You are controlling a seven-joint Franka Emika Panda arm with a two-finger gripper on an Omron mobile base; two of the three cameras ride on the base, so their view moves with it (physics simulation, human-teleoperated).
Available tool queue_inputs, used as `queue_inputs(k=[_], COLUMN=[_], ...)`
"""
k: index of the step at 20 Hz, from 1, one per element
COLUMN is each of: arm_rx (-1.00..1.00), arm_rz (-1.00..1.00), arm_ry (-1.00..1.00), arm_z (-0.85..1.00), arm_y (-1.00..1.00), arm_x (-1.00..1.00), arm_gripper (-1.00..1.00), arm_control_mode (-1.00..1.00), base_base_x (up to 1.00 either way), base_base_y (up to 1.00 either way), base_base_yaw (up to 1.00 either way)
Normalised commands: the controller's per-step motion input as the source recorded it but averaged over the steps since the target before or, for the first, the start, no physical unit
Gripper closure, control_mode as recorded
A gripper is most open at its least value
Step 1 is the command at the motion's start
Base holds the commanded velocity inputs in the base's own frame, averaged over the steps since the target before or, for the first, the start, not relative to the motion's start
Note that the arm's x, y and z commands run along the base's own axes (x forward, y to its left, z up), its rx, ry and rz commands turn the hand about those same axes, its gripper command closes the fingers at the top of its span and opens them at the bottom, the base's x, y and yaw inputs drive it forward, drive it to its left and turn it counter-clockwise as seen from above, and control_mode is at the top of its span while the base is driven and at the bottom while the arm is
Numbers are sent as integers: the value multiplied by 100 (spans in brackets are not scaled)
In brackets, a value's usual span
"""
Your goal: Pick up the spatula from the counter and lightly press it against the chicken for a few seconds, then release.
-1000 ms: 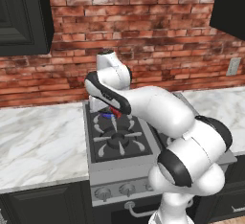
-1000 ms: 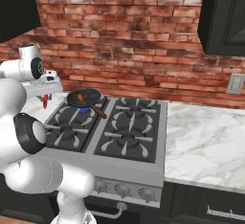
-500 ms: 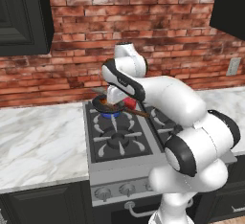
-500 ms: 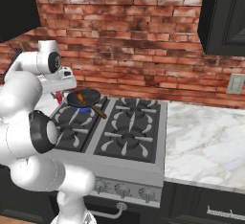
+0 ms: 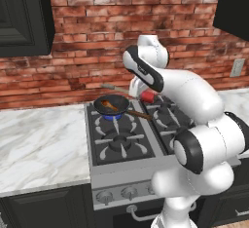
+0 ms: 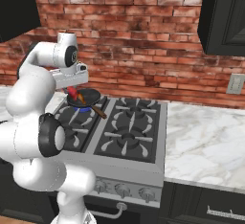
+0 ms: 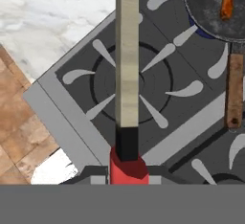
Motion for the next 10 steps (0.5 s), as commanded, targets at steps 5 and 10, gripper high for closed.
queue_inputs(k=[5, 10], arm_rx=[0, 0], arm_rz=[29, 30], arm_ry=[0, -1], arm_z=[6, 2], arm_y=[-44, -44], arm_x=[5, 6], arm_gripper=[100, 100], arm_control_mode=[-100, -100], base_base_x=[0, 0], base_base_y=[0, 0], base_base_yaw=[0, 0])
